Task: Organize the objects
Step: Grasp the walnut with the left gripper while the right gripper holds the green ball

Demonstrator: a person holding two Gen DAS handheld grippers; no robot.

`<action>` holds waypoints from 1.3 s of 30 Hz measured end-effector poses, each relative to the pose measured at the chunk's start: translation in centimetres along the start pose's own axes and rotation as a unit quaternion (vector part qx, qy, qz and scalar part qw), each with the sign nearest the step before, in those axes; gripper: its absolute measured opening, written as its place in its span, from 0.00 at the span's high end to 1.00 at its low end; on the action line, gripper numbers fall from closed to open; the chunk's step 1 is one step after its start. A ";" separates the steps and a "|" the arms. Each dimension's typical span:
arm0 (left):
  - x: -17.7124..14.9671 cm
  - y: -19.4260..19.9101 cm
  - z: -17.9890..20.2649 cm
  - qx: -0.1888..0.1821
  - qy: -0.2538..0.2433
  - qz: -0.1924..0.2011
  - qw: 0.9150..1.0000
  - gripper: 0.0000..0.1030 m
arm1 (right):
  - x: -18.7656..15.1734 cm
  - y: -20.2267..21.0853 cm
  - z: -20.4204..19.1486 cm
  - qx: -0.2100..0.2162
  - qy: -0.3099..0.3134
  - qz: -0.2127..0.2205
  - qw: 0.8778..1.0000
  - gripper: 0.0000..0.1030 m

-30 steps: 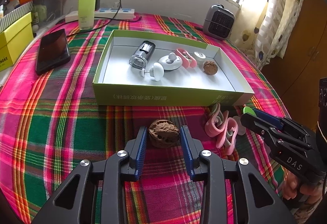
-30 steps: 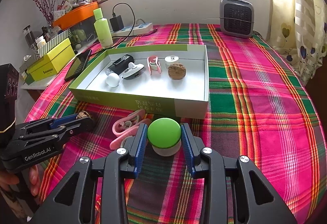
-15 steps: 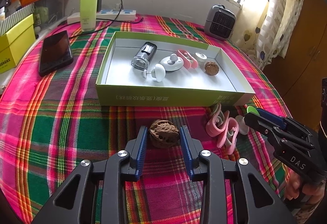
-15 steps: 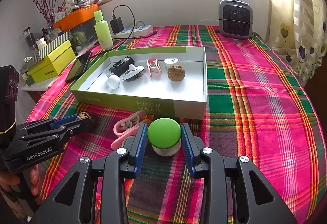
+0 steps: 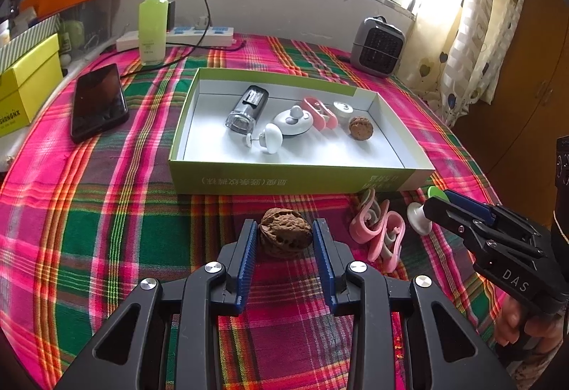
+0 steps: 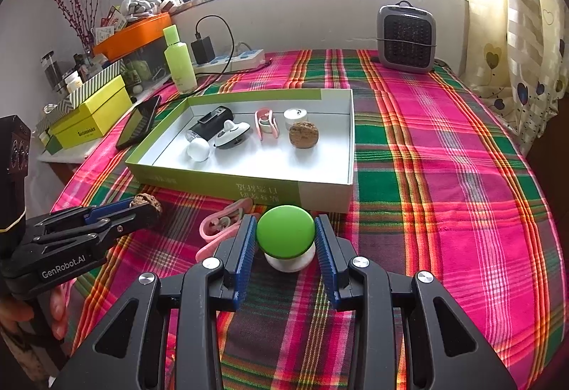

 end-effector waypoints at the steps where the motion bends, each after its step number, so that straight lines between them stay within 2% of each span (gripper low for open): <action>1: 0.0 0.1 0.0 0.000 0.000 0.000 1.000 0.71 | 0.0 0.0 0.0 0.001 0.000 0.000 1.000 0.66; 26: 2.0 0.7 0.5 -0.003 -0.002 0.015 1.000 0.71 | 1.6 0.7 0.2 0.012 -0.004 0.016 1.000 0.66; 39: 4.3 0.3 1.2 -0.013 -0.009 0.024 1.000 0.71 | 4.3 0.3 0.4 0.022 -0.006 0.027 0.999 0.66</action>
Point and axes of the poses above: each gripper's, at about its wrist camera, not at the fingertips, and y roughly against the way its jaws point, z to its right, x to its top, the point moved 6 cm from there along -y, roughly the way its jaws point, and after that the axes turned 1 degree about -z, right-handed, at the moved point
